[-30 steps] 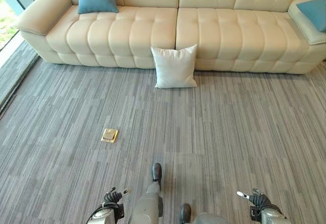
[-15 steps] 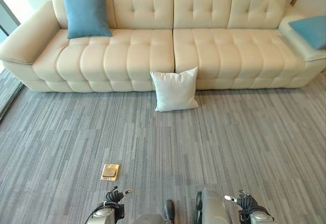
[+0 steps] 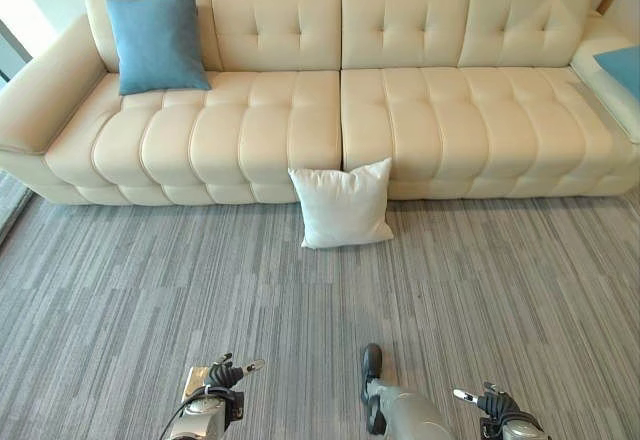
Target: Pick up all the scattered cushions and arrange them neatly on the sofa.
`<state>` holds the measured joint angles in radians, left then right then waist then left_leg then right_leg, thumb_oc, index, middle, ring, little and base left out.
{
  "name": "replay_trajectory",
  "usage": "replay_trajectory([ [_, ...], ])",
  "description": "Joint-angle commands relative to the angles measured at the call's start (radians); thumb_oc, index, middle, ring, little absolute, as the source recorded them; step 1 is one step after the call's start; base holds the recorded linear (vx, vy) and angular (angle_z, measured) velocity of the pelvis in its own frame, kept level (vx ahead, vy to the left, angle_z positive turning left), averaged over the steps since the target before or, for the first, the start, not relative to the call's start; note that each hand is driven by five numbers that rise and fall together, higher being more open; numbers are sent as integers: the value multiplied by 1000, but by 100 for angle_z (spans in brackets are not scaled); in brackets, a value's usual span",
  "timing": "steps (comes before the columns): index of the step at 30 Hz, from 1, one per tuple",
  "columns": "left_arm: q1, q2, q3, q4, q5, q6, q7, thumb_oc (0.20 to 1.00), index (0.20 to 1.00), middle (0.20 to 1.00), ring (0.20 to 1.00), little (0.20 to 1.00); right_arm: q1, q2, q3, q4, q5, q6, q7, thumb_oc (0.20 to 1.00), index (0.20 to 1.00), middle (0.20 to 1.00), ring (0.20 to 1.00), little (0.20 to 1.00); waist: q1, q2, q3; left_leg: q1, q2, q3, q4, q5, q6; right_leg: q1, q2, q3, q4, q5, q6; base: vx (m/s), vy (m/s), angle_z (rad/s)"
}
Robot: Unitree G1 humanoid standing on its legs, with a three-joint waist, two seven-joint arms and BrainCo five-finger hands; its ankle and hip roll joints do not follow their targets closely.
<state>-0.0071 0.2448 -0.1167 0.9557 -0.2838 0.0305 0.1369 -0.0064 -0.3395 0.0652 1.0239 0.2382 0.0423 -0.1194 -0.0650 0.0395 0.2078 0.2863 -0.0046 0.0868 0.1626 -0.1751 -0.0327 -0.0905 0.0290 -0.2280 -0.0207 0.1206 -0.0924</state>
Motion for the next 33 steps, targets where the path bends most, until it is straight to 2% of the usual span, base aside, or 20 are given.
replay_trajectory([
  [1,-28,40,-33,-45,12,-19,2,1000,1000,1000,1000,1000,-27,-42,5,-19,36,-27,-8,1000,1000,1000,1000,1000,-10,-10,13,-116,46,6,178,219,-70,28,-14,20,0,-132,134,339,-246,15],
  [4,-44,31,-42,-38,-3,-21,15,1000,1000,1000,1000,1000,-44,-51,15,-11,34,-24,-13,1000,1000,1000,1000,1000,1,-14,46,-198,56,19,353,260,-74,78,-4,31,8,-177,99,258,-186,-13],
  [5,-46,30,-44,-42,-7,-21,16,1000,1000,1000,1000,1000,-48,-54,18,-7,31,-21,-14,1000,1000,1000,1000,1000,10,-18,55,-231,47,16,364,238,-67,91,-8,39,15,-189,91,241,-154,-21],
  [8,-42,25,-46,-37,-6,-19,17,1000,1000,1000,1000,1000,-50,-56,24,8,24,-16,-12,1000,1000,1000,1000,1000,20,-37,62,-323,28,37,324,160,-33,129,-25,41,9,-202,94,213,-104,-15],
  [11,-27,23,-48,-42,-5,-15,15,1000,1000,1000,1000,1000,-48,-55,27,29,16,-12,-15,1000,1000,1000,1000,1000,30,-50,61,-365,0,43,155,94,1,169,-40,42,0,-218,106,257,-34,-13],
  [12,-22,22,-48,-36,-3,-12,14,1000,1000,1000,1000,1000,-45,-54,32,26,10,-11,-15,1000,1000,1000,1000,1000,31,-51,61,-370,-8,27,71,110,0,180,-40,44,4,-229,105,150,5,-8],
  [13,-22,22,-48,-36,-3,-12,14,1000,1000,1000,1000,1000,-45,-54,32,26,10,-11,-15,1000,1000,1000,1000,1000,30,-51,60,-370,-9,26,69,112,0,179,-41,43,4,-228,105,283,9,-9],
  [14,-10,21,-47,-37,-4,-8,15,1000,1000,1000,1000,1000,-37,-52,40,16,3,-11,-15,1000,1000,1000,1000,1000,33,-44,56,-387,-6,-9,-80,195,-11,205,-30,39,6,-244,101,197,5,-8],
  [15,-9,21,-47,-37,-4,-8,15,1000,1000,1000,1000,1000,-37,-52,40,16,3,-11,-15,1000,1000,1000,1000,1000,32,-45,59,-379,-7,-10,-92,200,-11,209,-31,38,6,-245,101,414,33,8],
  [16,-1,22,-49,-27,7,-3,10,1000,1000,1000,1000,1000,-35,-50,46,8,-5,-12,-18,1000,1000,1000,1000,1000,32,-36,58,-399,0,-31,-225,275,-28,242,-21,40,6,-264,93,321,47,20],
  [20,12,26,-32,4,17,0,10,1000,1000,1000,1000,1000,-42,-37,57,11,-14,-10,-11,1000,1000,1000,1000,1000,33,-31,41,-456,-10,-26,-250,288,-55,311,-11,67,3,-292,105,455,123,26],
  [22,24,28,-19,13,13,1,10,1000,1000,1000,1000,1000,-44,-33,63,13,-24,-5,-5,1000,1000,1000,1000,1000,42,-32,28,-436,-9,-31,-250,280,-37,330,-12,92,4,-304,109,453,162,-21],
  [23,28,28,-11,26,-2,1,11,1000,1000,1000,1000,1000,-49,-25,83,9,-41,-8,0,1000,1000,1000,1000,1000,53,-40,9,-421,-28,-57,-250,316,-24,351,-29,102,18,-320,121,366,153,-66],
  [24,28,28,-11,26,-2,1,11,1000,1000,1000,1000,1000,-49,-25,83,9,-41,-8,0,1000,1000,1000,1000,1000,53,-40,9,-421,-28,-57,-250,316,-24,351,-29,102,18,-320,121,724,307,-63],
  [25,29,33,-11,36,5,1,5,1000,1000,1000,1000,1000,-45,-9,85,0,-43,-9,9,1000,1000,1000,1000,1000,61,-56,-13,-393,-45,-44,-250,299,6,335,-57,112,94,-323,147,486,225,-44],
  [27,30,44,-15,25,17,0,10,1000,1000,1000,1000,1000,-55,1,95,-13,-47,-13,12,1000,1000,1000,1000,1000,71,-63,-4,-361,-51,-26,-250,269,37,237,-85,125,294,-269,179,392,229,-33],
  [28,30,45,-15,25,17,0,10,1000,1000,1000,1000,1000,-55,1,95,-13,-47,-13,12,1000,1000,1000,1000,1000,73,-64,-5,-363,-51,-23,-250,269,37,232,-86,128,299,-271,179,243,221,-58],
  [29,23,56,-15,16,12,0,10,1000,1000,1000,1000,1000,-65,2,103,-34,-51,-15,11,1000,1000,1000,1000,1000,74,-68,17,-330,-62,-4,-250,242,63,138,-121,118,492,-171,207,235,205,-58],
  [32,10,58,-17,28,13,3,17,1000,1000,1000,1000,1000,-68,13,101,-33,-53,-10,7,1000,1000,1000,1000,1000,64,-59,41,-262,-66,21,-250,196,80,35,-154,98,623,-146,193,236,180,-7],
  [33,3,59,-20,30,13,1,18,1000,1000,1000,1000,1000,-70,15,101,-27,-55,-9,5,1000,1000,1000,1000,1000,61,-49,48,-250,-59,25,-250,190,79,4,-151,85,603,-169,182,232,154,1],
])
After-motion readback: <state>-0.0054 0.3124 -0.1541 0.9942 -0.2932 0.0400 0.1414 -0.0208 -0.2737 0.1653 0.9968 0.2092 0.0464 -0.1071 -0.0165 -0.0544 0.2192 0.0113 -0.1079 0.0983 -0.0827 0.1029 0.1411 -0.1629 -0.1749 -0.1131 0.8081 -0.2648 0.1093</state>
